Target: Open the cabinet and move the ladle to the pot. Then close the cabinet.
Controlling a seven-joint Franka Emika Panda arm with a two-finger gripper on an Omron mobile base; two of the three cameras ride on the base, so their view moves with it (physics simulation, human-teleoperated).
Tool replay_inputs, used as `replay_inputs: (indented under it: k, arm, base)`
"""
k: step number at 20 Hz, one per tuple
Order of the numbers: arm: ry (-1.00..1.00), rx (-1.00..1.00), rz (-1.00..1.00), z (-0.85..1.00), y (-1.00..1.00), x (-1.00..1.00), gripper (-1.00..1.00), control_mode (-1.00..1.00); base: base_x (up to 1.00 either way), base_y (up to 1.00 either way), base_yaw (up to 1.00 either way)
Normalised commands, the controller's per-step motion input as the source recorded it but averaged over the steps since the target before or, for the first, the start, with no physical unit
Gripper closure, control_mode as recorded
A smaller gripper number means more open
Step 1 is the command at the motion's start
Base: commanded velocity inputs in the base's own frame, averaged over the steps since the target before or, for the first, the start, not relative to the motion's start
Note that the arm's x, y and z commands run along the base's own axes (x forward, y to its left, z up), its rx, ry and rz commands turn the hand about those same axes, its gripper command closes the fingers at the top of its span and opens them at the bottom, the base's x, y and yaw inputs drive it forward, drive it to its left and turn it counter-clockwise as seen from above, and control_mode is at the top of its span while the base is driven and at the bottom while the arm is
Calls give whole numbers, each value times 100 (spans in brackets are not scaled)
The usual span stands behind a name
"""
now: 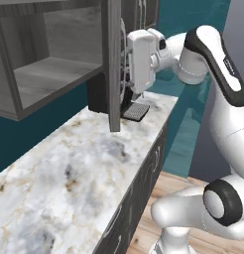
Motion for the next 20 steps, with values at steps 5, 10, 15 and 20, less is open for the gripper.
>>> replay_inputs:
  k: [5,10,15,20]
  arm:
    - [-9,-8,-62,-59,100,42,-100,-100]
    - [-11,-3,-65,-85,97,67,-100,-100]
    - [-17,-2,-66,-67,87,84,-100,-100]
    - [-22,0,-60,-49,94,86,-100,-100]
  base:
    - [0,0,0]
    - [0,0,0]
    - [0,0,0]
    - [0,0,0]
